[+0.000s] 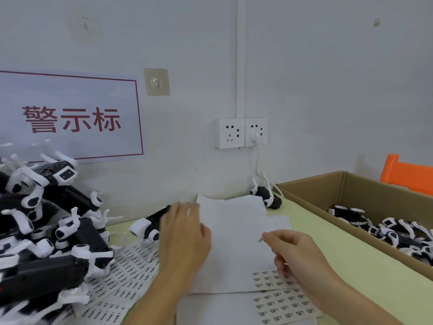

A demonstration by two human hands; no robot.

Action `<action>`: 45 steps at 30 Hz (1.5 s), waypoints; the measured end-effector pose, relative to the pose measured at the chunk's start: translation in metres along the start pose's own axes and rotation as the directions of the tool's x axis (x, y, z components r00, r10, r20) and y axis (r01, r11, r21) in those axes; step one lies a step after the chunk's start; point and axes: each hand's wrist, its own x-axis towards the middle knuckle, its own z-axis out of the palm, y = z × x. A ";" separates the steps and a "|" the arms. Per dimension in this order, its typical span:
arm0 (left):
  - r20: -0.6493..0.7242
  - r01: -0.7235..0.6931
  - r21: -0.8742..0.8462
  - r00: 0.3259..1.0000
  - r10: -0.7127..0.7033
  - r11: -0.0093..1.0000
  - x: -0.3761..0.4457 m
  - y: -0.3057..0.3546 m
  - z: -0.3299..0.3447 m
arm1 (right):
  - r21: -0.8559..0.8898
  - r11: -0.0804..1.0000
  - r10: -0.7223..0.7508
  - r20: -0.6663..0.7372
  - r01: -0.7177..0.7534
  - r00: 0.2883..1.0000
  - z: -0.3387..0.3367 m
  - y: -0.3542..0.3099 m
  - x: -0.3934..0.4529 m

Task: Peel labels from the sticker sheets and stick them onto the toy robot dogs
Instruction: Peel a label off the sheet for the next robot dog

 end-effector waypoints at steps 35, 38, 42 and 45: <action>0.644 0.619 -0.763 0.753 0.135 0.187 -0.029 0.051 0.003 | -0.034 0.948 -0.313 0.081 0.316 0.946 -0.011 -0.006 0.002; 0.567 0.520 -0.816 0.806 0.171 0.252 -0.032 0.045 0.005 | -0.111 0.926 -0.349 0.109 0.360 0.931 -0.010 -0.005 0.000; 0.506 0.437 -0.851 0.829 0.235 0.291 -0.033 0.045 0.004 | -0.123 0.905 -0.391 0.139 0.408 0.910 -0.006 -0.001 -0.001; 0.490 0.424 -0.862 0.836 0.247 0.278 -0.033 0.045 0.003 | -0.175 0.888 -0.404 0.140 0.424 0.904 -0.004 0.002 -0.001</action>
